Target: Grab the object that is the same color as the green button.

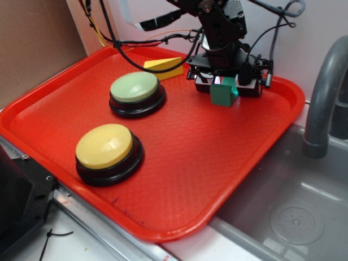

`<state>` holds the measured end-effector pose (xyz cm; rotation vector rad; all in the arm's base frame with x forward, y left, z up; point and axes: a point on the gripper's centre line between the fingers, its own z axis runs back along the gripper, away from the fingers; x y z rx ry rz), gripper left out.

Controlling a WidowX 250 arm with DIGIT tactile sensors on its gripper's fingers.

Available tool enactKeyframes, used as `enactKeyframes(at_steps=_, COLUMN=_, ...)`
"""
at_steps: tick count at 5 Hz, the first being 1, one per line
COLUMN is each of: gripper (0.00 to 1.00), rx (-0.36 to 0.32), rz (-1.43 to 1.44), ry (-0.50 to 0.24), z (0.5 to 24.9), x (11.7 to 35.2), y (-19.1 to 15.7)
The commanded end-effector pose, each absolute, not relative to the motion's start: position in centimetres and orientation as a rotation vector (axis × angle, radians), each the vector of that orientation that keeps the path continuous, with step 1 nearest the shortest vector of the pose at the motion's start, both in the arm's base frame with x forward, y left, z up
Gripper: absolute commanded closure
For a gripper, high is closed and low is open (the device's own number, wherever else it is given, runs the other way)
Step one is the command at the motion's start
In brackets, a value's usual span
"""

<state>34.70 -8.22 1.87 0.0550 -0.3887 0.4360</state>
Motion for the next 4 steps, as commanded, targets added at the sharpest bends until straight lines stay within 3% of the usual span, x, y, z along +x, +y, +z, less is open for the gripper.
enactKeyframes(at_steps=1, gripper=1.00, rx=-0.016, rz=0.380, ry=-0.309, z=5.7, x=34.9, y=-6.6)
enactKeyframes(at_steps=2, gripper=1.00, rx=-0.045, rz=0.346, ry=-0.234, z=8.6, x=33.3, y=-6.4)
enactKeyframes(at_steps=3, gripper=1.00, rx=-0.023, rz=0.248, ry=-0.185, z=12.0, x=31.3, y=-6.1)
enactKeyframes(at_steps=4, gripper=1.00, rx=-0.016, rz=0.154, ry=-0.179, z=15.4, x=28.7, y=-5.6)
